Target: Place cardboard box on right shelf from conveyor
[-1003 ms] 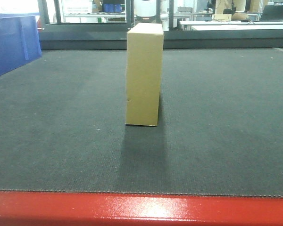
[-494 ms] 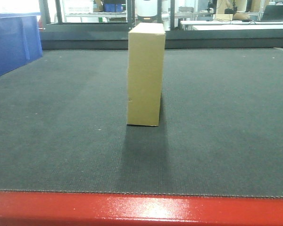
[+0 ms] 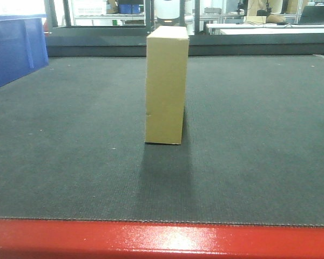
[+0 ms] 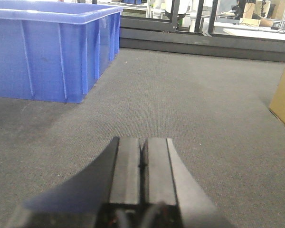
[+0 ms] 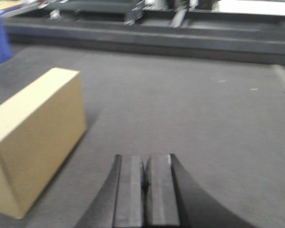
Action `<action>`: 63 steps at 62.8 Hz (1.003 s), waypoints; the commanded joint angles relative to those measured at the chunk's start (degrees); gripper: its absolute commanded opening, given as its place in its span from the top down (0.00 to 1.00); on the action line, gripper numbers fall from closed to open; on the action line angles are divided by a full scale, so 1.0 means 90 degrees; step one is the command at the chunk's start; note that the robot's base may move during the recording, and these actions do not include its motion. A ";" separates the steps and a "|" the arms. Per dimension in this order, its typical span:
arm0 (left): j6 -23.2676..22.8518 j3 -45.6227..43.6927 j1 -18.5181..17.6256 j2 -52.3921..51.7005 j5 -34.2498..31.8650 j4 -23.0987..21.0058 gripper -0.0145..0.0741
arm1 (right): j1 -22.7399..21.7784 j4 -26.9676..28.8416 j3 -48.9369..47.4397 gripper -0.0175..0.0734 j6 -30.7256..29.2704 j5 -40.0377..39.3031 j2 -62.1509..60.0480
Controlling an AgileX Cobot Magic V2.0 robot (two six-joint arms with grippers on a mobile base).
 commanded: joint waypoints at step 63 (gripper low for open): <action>-0.0032 -0.0023 0.0014 -0.0077 -0.0577 -0.0042 0.97 | 0.2364 -0.0481 -0.7676 0.14 0.1912 0.3653 0.6466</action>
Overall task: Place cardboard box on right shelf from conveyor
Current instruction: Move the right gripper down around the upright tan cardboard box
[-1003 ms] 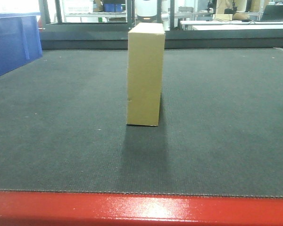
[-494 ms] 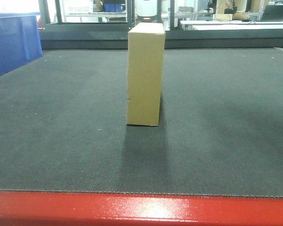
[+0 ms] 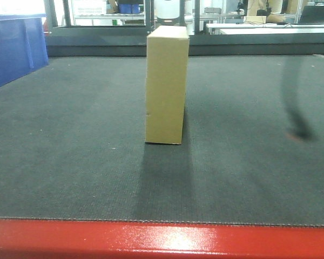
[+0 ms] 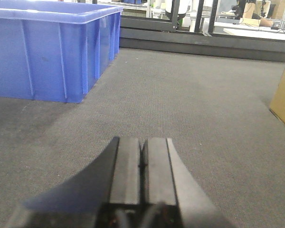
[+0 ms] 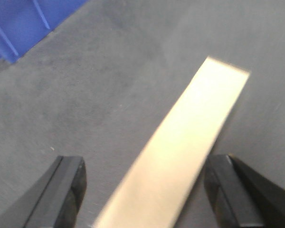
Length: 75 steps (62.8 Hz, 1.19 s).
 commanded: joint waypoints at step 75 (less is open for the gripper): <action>-0.0032 -0.0023 0.0014 -0.0077 -0.0577 -0.0042 0.97 | 0.0136 -0.1726 -0.3653 0.14 0.2910 0.2076 0.2566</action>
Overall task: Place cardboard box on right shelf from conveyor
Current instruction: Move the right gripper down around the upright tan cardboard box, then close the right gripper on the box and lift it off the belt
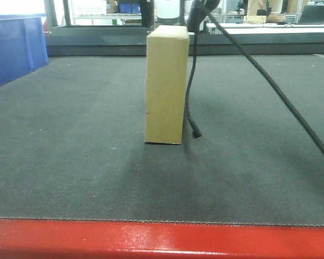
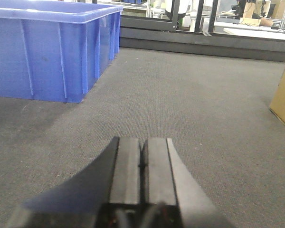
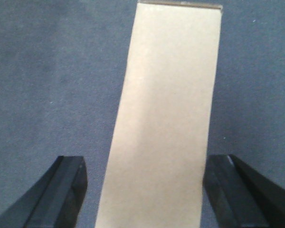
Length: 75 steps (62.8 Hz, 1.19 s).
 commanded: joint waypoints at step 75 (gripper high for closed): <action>-0.0032 -0.0023 0.0014 -0.0077 -0.0577 -0.0042 0.97 | 0.0087 -0.0145 0.0307 0.65 -0.1658 -0.0302 -0.1154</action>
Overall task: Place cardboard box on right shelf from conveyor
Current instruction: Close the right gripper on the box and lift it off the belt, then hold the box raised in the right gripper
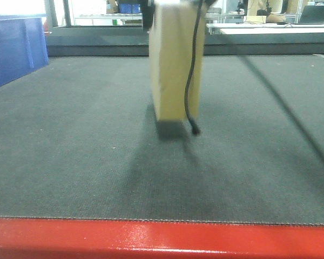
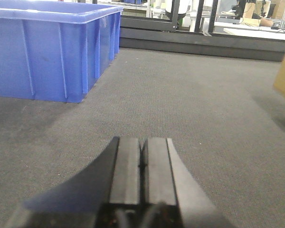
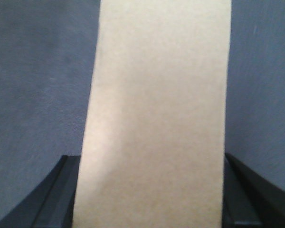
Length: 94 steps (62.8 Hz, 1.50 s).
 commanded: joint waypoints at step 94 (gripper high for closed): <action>-0.0032 -0.0023 0.0014 -0.0077 -0.0577 -0.0042 0.97 | -0.2046 0.0209 0.8750 0.65 -0.1516 -0.3476 -1.1092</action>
